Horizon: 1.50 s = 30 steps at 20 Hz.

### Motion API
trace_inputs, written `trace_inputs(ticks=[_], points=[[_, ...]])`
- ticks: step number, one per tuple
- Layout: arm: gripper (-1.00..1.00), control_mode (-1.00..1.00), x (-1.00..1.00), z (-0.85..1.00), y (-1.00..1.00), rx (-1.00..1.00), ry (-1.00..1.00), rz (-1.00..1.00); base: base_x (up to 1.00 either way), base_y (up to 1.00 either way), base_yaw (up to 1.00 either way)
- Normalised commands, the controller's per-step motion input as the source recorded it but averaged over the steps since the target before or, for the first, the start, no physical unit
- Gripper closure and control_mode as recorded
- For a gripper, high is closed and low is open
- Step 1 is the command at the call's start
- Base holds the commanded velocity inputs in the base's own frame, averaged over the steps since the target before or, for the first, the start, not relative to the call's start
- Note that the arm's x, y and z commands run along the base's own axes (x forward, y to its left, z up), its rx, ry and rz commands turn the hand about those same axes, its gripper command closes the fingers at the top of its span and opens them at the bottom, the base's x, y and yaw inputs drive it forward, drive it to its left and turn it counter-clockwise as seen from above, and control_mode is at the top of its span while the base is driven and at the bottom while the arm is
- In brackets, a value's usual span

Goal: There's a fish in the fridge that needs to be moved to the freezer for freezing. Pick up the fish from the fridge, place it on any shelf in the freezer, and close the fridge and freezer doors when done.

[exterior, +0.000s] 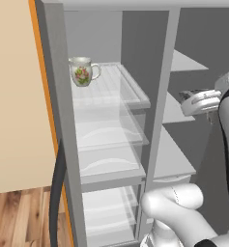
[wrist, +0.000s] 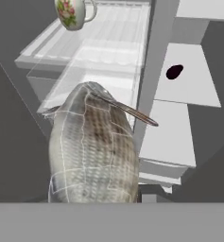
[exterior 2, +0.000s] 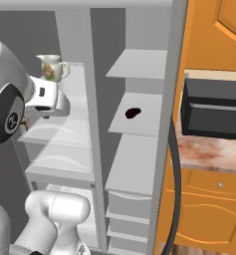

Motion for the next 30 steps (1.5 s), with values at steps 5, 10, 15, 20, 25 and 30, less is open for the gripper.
trace_inputs(ticks=[5, 10, 15, 20, 25, 30], points=[[1.0, -1.0, -0.11, 0.35, -0.26, 0.0, -0.01, -0.12, 0.0, 0.0, 0.0], [1.0, -1.0, 0.02, 0.18, -0.08, 0.0, 0.0, -0.09, 0.0, 0.0, 0.0], [1.0, -1.0, 0.22, 0.01, -0.2, 0.0, -0.01, -0.06, 0.0, 0.0, 0.0], [1.0, -1.0, 0.28, 0.0, -0.36, 0.0, 0.0, -0.04, 0.0, 0.0, 0.0], [1.0, -1.0, 0.21, 0.0, -0.25, 0.0, -0.01, -0.02, 0.0, 0.0, 0.0], [1.0, -1.0, 0.55, 0.0, -0.12, 0.0, 0.0, 0.0, 0.0, 0.0, 0.0]])
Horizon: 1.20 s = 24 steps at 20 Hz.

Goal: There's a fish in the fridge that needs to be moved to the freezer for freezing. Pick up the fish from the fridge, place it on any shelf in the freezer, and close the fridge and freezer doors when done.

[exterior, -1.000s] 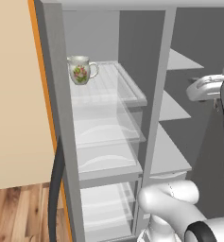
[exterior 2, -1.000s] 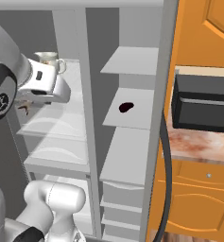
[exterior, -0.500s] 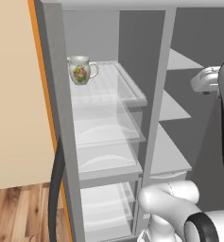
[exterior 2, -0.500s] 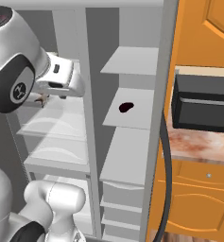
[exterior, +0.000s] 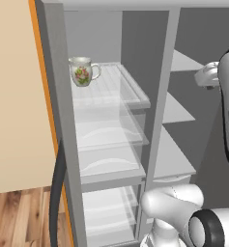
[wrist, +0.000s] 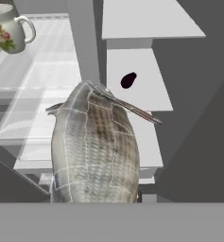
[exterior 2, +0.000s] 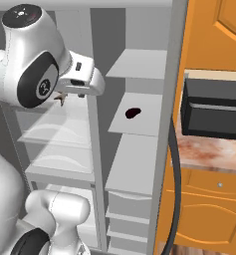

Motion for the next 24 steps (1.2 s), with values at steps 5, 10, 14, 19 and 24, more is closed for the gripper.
trace_inputs(ticks=[5, 10, 14, 19, 24], points=[[1.0, -1.0, 0.42, 0.0, -0.15, 0.0, 0.0, 0.0, 0.0, 0.0, 0.0], [1.0, -1.0, 0.32, 0.0, -0.22, 0.0, 0.0, 0.0, 0.0, 0.0, 0.0], [1.0, -1.0, 0.47, 0.0, -0.26, 0.0, -0.02, 0.0, 0.0, 0.0, 0.0], [1.0, -1.0, 0.44, -0.02, -0.08, 0.0, -0.03, 0.0, 0.0, 0.0, 0.0], [1.0, -1.0, 0.4, -0.1, -0.12, 0.0, -0.01, 0.0, 0.0, 0.0, 0.0]])
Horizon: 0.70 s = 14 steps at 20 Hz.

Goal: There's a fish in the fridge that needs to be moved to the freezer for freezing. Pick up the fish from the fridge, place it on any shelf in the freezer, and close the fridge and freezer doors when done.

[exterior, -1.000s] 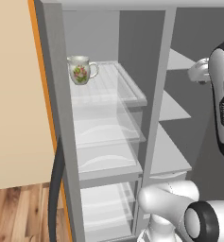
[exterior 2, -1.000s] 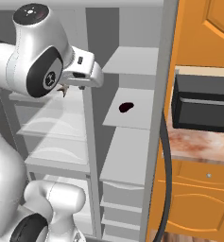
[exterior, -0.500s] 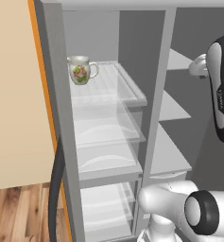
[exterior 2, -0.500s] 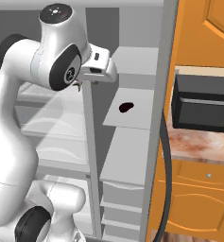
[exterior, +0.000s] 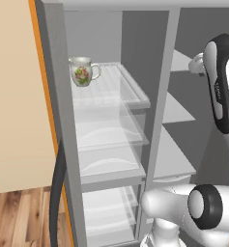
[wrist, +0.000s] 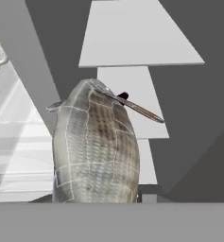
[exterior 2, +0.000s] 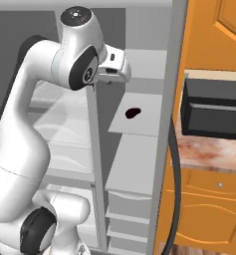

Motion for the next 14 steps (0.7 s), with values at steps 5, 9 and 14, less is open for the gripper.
trace_inputs(ticks=[5, 9, 14], points=[[1.0, -1.0, 0.33, -0.12, -0.18, 0.0, -0.04, 0.0, 0.0, 0.0, 0.0], [1.0, -1.0, 0.25, -0.07, -0.28, 0.0, -0.04, 0.05, 0.0, 0.0, 0.0], [1.0, -1.0, 0.35, 0.0, -0.16, 0.0, 0.0, 0.09, 0.0, 0.0, 0.0]])
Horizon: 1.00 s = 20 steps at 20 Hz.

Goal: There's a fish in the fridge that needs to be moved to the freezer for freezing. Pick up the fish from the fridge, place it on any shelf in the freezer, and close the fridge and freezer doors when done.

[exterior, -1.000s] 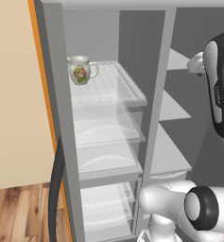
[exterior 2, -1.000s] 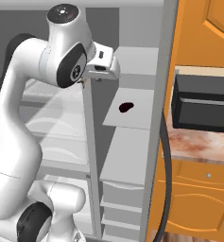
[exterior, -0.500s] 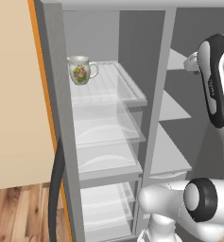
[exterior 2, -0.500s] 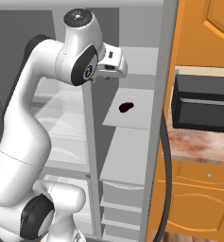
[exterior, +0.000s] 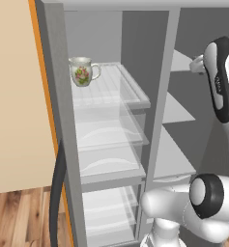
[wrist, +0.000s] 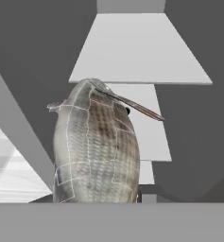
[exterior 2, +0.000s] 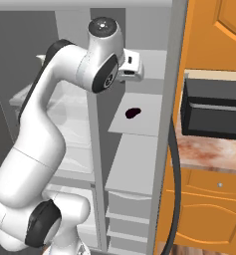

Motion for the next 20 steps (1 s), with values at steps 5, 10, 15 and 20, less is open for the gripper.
trace_inputs(ticks=[5, 10, 15, 20], points=[[1.0, -1.0, 0.37, 0.0, -0.14, 0.0, 0.02, 0.09, 0.0, 0.0, 0.0], [1.0, -1.0, 0.45, 0.0, -0.04, 0.0, 0.0, 0.09, 0.0, 0.0, 0.0], [1.0, -1.0, 0.52, -0.03, 0.0, 0.0, 0.0, 0.03, 0.0, 0.0, 0.0], [1.0, -1.0, 0.45, -0.11, 0.0, 0.0, 0.0, 0.01, 0.0, 0.0, 0.0]])
